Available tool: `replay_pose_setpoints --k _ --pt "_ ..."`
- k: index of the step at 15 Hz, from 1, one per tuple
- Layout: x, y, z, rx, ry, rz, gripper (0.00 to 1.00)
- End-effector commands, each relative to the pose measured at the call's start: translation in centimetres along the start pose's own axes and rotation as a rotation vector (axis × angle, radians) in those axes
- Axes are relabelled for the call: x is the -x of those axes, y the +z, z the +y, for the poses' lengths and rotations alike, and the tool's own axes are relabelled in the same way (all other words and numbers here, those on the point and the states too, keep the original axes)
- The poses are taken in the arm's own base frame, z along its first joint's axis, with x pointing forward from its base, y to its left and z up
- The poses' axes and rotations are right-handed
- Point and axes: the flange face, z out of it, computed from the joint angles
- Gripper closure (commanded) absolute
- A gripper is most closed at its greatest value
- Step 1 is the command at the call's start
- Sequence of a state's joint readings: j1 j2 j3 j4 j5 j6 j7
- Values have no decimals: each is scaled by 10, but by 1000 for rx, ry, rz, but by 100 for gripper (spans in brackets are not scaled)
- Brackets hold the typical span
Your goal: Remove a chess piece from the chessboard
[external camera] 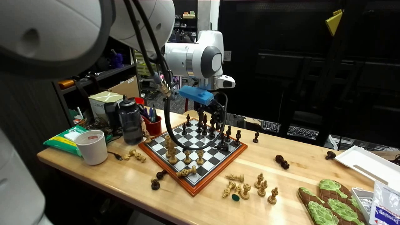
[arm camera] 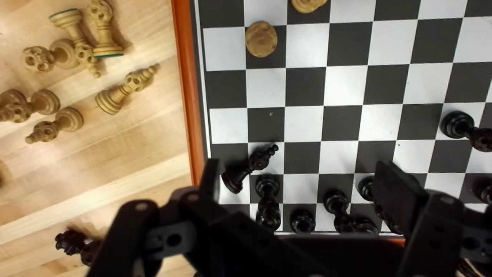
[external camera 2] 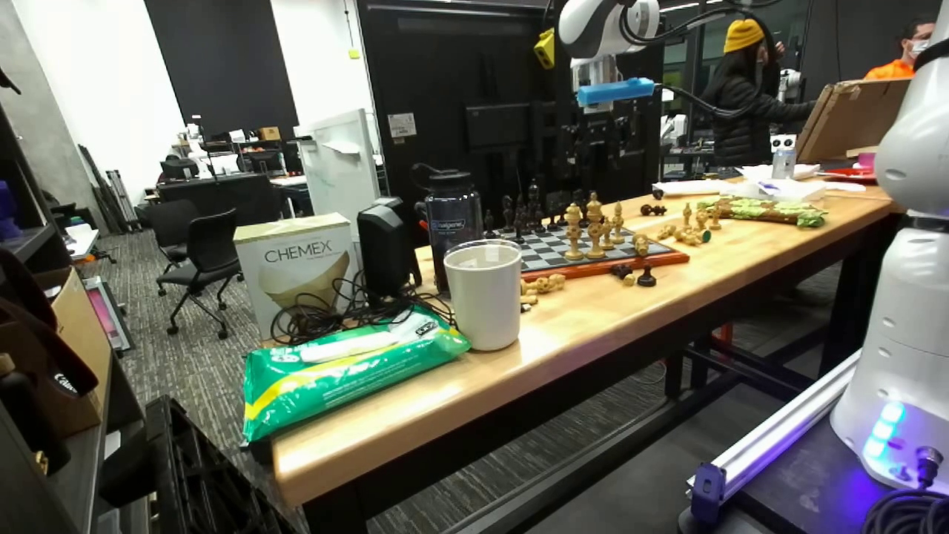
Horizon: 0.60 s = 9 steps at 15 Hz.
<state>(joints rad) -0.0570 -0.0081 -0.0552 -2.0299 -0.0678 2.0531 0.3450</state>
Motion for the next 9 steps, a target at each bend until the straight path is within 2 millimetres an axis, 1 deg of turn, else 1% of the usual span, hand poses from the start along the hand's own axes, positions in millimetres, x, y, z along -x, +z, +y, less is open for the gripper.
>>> replay_pose_setpoints --k 1,6,9 --pt "-2 1 1 -20 9 5 0" --pt "-18 26 12 -105 125 32 0" --pt "-22 43 18 -141 226 38 0"
